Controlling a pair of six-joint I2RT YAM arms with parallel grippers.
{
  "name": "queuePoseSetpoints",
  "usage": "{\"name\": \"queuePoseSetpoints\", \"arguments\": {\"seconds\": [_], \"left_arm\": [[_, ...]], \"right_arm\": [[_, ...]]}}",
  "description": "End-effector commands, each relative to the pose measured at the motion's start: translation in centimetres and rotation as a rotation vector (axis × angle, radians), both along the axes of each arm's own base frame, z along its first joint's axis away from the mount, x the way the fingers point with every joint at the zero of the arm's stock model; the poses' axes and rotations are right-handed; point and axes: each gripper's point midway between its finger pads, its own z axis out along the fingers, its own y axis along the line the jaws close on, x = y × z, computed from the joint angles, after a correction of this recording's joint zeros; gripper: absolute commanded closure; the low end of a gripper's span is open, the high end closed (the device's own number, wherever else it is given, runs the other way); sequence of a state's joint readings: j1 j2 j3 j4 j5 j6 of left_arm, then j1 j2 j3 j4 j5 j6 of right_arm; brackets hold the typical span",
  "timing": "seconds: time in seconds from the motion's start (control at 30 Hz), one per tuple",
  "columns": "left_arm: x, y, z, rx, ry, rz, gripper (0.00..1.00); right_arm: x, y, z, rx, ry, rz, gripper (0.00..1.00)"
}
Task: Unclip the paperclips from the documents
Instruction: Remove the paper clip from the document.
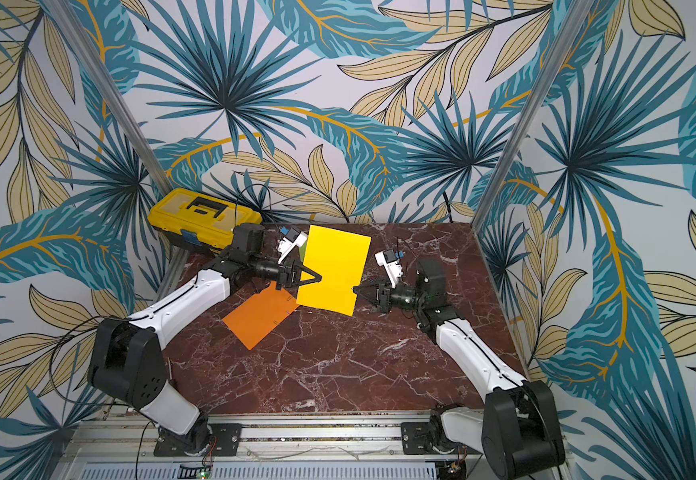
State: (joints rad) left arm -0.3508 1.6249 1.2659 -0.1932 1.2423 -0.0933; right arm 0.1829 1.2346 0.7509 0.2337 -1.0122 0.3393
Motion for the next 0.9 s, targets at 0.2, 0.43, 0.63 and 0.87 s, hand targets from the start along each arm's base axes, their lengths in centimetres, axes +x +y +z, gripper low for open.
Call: {"name": "queuePoseSetpoints", "arguments": {"seconds": [0.2, 0.43, 0.63, 0.87], "left_arm": [[-0.4, 0.7, 1.3, -0.019, -0.065, 0.007, 1.0], [-0.4, 0.8, 1.4, -0.02, -0.07, 0.009, 1.0], [-0.3, 0.9, 1.4, -0.02, -0.072, 0.012, 1.0], [-0.2, 1.1, 1.4, -0.019, -0.073, 0.017, 1.0]], "right_arm": [[0.1, -0.8, -0.4, -0.025, -0.002, -0.02, 0.99], [0.3, -1.1, -0.5, -0.03, -0.004, -0.033, 0.99], [0.4, -1.3, -0.5, -0.03, -0.003, -0.038, 0.99], [0.4, -1.4, -0.6, -0.031, -0.001, -0.042, 0.99]]}}
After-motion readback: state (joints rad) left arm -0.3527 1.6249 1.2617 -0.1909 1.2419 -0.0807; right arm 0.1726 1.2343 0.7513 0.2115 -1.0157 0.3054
